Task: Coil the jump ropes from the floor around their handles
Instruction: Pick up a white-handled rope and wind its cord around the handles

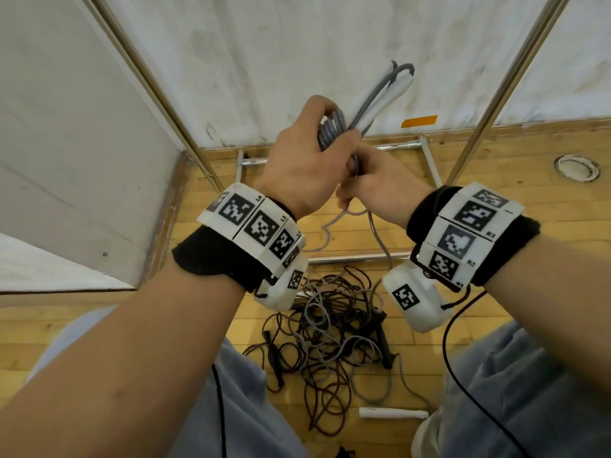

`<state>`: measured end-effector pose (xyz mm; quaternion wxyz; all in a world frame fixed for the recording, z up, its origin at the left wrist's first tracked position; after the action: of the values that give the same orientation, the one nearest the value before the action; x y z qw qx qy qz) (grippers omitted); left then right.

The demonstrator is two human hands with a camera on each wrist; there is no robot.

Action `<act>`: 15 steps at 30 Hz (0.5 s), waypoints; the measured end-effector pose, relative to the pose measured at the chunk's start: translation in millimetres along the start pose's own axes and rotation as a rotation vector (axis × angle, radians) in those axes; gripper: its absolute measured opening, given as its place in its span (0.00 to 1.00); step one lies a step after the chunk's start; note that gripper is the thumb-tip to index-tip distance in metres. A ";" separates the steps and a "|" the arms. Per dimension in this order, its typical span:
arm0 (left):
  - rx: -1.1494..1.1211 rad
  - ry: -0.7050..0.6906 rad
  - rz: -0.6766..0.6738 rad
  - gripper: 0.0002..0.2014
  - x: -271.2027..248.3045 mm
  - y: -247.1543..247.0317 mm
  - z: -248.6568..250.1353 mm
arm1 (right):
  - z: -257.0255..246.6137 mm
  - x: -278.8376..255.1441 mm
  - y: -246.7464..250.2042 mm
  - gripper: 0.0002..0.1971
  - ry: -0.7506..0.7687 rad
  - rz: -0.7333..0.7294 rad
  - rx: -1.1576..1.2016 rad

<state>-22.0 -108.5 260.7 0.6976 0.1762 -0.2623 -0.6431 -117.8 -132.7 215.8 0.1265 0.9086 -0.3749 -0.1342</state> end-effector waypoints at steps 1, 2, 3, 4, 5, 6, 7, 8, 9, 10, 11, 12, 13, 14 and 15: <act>0.005 -0.006 0.010 0.07 1.1 1.9 -0.3 | 2.2 0.8 1.3 0.09 -0.007 0.017 -0.004; 0.009 -0.008 0.023 0.07 2.0 4.8 -1.3 | 3.6 1.0 2.8 0.08 -0.011 0.040 -0.032; 0.013 -0.009 0.031 0.07 3.0 8.2 -2.2 | 3.8 1.1 5.0 0.06 -0.010 0.069 -0.065; 0.021 -0.011 0.035 0.07 3.3 11.1 -3.3 | 3.1 0.6 7.6 0.06 -0.002 0.098 -0.091; 0.037 -0.013 0.036 0.07 3.5 14.2 -4.1 | 1.6 0.4 11.1 0.06 0.016 0.124 -0.112; 0.059 -0.016 0.034 0.08 3.2 16.4 -5.2 | -0.4 0.2 14.9 0.08 0.038 0.140 -0.136; 0.087 -0.018 0.028 0.08 2.4 18.3 -6.2 | -2.5 0.3 18.2 0.09 0.056 0.147 -0.173; 0.123 -0.017 0.021 0.09 2.1 19.9 -7.5 | -4.7 1.0 20.5 0.11 0.064 0.141 -0.223; 0.170 -0.015 0.012 0.09 1.6 20.7 -9.4 | -5.4 1.5 21.2 0.13 0.057 0.125 -0.281; 0.231 -0.011 0.008 0.09 1.6 21.5 -11.6 | -5.5 2.2 20.5 0.15 0.040 0.103 -0.344; 0.296 -0.005 0.004 0.09 1.4 22.2 -14.1 | -5.1 3.1 18.8 0.16 0.015 0.078 -0.401; 0.349 0.003 0.002 0.10 1.3 22.3 -16.7 | -4.5 3.8 16.3 0.17 -0.010 0.052 -0.446; 0.386 0.009 0.005 0.10 1.8 23.1 -19.2 | -4.6 4.7 13.6 0.18 -0.032 0.026 -0.479; 0.409 0.013 0.013 0.10 2.5 23.7 -22.0 | -5.2 6.0 10.6 0.18 -0.048 -0.003 -0.509; 0.427 0.020 0.024 0.10 3.3 24.4 -24.8 | -6.5 7.0 7.4 0.17 -0.057 -0.035 -0.545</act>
<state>12.5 -111.3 255.6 0.6546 0.3231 -0.3877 -0.5629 -115.7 -142.0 223.3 0.3534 0.8431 -0.3128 -0.2579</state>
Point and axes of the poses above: each hand's wrist, its own x-axis towards the middle knuckle, its own y-axis out of the back of the hand, z = x × y, the point moved 7 cm from there along x, towards the middle knuckle, and after that the axes turned 11 degrees about -z, right-handed, at the moved point
